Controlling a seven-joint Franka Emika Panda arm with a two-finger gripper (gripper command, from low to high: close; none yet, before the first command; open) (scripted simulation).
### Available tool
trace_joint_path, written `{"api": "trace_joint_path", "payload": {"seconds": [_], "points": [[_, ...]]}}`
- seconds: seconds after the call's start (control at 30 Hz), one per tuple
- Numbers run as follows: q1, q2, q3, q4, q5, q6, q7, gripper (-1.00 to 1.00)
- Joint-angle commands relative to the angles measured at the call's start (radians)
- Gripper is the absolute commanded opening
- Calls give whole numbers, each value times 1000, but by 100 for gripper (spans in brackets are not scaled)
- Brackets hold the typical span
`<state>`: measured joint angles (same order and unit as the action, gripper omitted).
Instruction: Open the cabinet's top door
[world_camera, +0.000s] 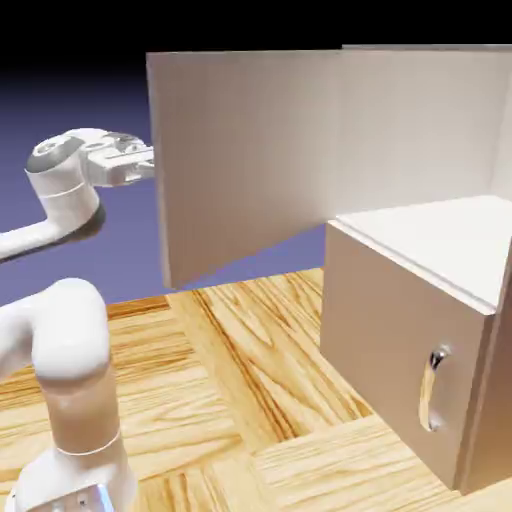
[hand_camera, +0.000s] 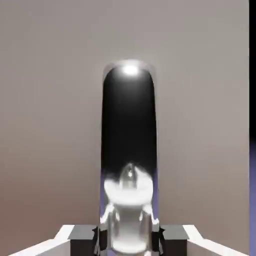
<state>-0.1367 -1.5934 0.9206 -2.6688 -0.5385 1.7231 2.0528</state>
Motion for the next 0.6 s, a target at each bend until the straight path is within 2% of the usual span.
{"api": "trace_joint_path", "payload": {"seconds": [0.0,0.57], "points": [[-24,9,25,36,17,-38,-1,-100],[-461,76,241,621,154,-530,-58,-100]]}}
